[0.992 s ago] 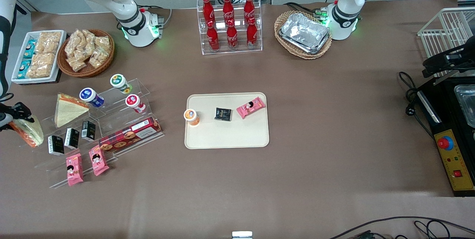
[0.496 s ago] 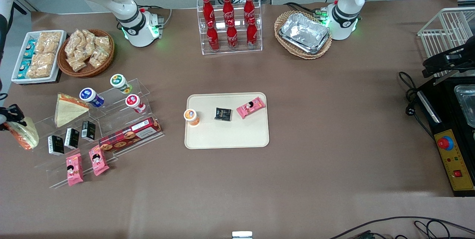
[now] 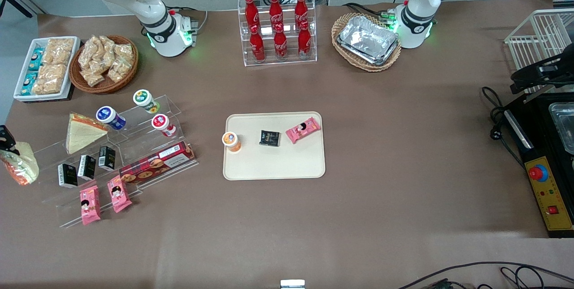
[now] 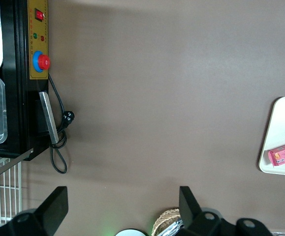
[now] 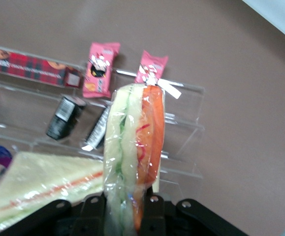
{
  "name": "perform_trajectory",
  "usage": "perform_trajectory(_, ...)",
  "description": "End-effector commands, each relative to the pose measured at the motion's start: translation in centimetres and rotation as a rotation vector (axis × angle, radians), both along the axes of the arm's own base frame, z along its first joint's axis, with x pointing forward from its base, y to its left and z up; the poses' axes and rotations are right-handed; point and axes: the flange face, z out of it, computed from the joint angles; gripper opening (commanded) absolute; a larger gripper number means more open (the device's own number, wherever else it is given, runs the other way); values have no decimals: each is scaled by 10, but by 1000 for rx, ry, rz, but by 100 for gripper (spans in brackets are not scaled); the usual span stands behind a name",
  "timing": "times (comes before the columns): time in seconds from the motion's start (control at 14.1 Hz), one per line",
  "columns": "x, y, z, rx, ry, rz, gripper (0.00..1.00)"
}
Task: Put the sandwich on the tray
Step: 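Lift the sandwich off the rack and carry it over the white tray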
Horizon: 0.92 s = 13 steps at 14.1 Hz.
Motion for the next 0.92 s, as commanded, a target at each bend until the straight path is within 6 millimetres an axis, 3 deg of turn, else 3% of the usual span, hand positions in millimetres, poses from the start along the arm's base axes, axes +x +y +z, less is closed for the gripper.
perform_trajectory(0.0,24,55,23,-16,47,17,0)
perform_trajectory(0.21,46,137,26,-11,48,51,0)
perform_trajectory(0.35,58,217,26,-20,53,93,0)
perform_trajectory(0.5,63,278,19,-13,60,118,0)
perform_trajectory(0.71,66,396,-14,16,73,127,0)
perform_trajectory(0.85,69,454,-44,24,75,137,0)
